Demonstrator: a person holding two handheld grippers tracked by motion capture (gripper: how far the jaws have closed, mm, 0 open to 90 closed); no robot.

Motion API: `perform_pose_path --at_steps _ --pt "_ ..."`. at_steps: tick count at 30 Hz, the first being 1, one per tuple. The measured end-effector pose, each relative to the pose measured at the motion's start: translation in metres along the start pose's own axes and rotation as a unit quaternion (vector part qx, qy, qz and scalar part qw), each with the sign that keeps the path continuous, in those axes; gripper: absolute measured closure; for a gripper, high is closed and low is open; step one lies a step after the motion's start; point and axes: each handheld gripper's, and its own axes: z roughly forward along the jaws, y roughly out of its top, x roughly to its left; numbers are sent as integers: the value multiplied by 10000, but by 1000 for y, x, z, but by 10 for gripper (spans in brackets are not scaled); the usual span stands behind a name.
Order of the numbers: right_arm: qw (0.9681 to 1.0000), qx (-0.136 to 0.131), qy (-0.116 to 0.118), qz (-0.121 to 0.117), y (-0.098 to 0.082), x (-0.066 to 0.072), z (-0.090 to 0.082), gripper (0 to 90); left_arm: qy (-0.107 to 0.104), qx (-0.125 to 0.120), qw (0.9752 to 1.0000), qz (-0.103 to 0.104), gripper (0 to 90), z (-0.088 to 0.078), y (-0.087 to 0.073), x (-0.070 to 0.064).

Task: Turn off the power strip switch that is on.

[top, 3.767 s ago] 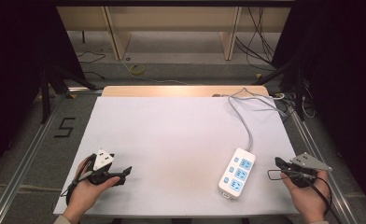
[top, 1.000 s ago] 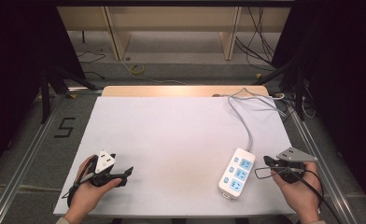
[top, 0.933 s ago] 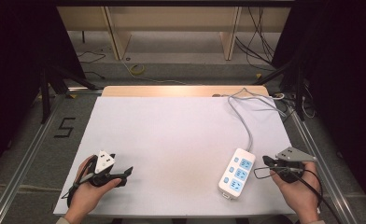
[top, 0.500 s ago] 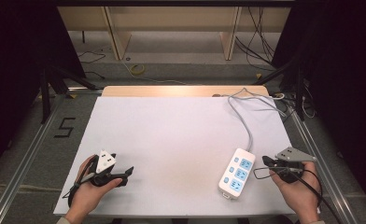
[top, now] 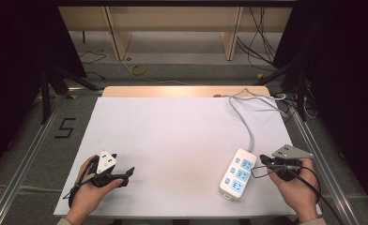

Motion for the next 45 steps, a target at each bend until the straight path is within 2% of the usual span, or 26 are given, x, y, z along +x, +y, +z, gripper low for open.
perform_pose_path --at_steps 21,45 --pt "9993 247 243 -132 15 3 5 900 15 15 10000 24 189 0 1 0" --pt "9970 638 417 -124 25 8 12 900 -18 3 10000 76 189 1 2 -2"
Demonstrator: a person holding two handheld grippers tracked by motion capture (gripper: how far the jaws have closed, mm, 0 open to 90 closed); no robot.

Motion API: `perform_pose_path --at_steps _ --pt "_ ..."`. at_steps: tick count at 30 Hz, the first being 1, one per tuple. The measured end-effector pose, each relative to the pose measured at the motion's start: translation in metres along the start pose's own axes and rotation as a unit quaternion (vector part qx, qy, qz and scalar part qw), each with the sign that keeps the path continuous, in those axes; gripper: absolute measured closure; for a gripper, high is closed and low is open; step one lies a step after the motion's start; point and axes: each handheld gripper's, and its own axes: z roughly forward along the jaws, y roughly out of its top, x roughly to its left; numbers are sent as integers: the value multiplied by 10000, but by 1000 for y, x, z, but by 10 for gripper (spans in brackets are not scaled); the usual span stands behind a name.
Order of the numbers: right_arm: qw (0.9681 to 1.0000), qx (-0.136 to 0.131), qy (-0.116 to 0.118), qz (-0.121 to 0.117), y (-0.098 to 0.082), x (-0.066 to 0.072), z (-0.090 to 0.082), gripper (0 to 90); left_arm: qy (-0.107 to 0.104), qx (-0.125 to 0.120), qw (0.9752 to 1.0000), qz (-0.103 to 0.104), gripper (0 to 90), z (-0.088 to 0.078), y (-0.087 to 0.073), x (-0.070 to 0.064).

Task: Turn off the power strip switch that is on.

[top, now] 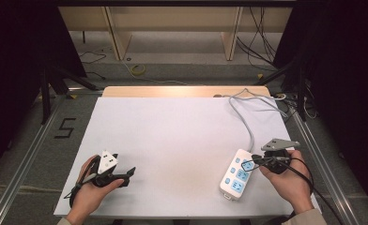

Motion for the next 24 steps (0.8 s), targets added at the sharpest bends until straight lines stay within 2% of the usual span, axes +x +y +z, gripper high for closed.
perform_pose_path --at_steps 10,24 --pt "9998 185 50 13 4 -1 1 900 -15 -11 10000 -14 189 0 0 -1" --pt "9992 370 101 -92 14 0 4 900 -26 0 10000 13 189 0 0 -1"
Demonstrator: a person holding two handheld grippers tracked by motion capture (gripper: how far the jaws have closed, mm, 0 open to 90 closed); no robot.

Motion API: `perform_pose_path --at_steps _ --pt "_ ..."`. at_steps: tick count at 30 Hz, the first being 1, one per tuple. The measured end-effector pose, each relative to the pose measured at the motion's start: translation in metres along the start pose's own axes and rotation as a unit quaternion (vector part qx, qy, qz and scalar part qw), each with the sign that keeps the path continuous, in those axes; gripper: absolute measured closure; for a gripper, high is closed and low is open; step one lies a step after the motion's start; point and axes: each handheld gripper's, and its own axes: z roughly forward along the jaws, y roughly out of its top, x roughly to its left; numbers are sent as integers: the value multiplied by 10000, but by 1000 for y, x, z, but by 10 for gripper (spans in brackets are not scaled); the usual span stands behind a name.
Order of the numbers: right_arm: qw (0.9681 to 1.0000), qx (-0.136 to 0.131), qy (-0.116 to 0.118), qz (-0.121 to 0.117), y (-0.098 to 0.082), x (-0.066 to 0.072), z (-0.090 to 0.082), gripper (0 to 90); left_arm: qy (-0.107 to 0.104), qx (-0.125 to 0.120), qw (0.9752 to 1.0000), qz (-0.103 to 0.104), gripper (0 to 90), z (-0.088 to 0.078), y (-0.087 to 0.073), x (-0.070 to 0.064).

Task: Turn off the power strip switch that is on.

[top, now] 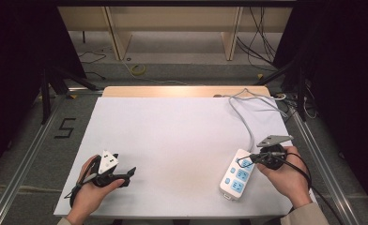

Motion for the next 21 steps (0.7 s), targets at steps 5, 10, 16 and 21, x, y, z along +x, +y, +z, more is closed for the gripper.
perform_pose_path --at_steps 5,10,16,21 --pt "10000 45 32 -44 5 2 1 900 4 -3 10000 3 189 0 0 0" --pt "9999 102 48 -64 8 3 2 900 3 -3 10000 10 189 0 0 0" --pt "9998 148 67 -74 12 3 5 900 5 -2 10000 14 189 0 0 0" --pt "9998 181 98 -83 14 3 6 900 8 13 10000 25 189 0 0 0"
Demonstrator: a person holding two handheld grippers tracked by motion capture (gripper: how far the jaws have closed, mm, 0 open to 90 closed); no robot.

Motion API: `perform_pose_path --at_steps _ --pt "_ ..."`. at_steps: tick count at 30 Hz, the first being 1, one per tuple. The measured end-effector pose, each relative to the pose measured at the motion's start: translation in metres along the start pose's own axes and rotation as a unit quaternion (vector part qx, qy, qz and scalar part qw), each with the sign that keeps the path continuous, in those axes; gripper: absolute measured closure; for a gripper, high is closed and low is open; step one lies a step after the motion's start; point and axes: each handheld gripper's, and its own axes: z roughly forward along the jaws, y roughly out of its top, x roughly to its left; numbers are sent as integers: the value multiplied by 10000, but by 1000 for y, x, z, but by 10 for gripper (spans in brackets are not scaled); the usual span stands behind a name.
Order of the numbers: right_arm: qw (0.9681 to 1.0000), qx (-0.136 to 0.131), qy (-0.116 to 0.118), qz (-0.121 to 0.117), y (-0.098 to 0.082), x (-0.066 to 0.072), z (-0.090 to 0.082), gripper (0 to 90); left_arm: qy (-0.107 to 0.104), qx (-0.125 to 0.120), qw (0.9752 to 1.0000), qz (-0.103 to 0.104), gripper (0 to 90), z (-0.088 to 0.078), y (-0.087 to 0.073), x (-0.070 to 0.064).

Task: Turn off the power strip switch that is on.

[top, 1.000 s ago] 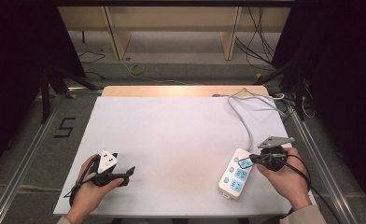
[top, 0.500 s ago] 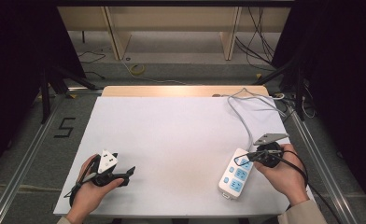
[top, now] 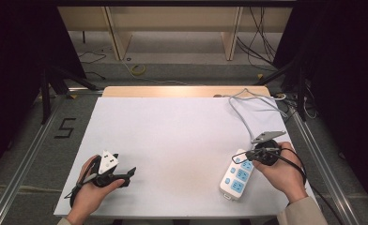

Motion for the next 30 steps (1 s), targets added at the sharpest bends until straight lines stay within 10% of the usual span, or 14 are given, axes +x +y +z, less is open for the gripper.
perform_pose_path --at_steps 30 --pt "9994 302 151 -68 16 2 16 900 -11 -8 10000 29 190 1 0 -1"
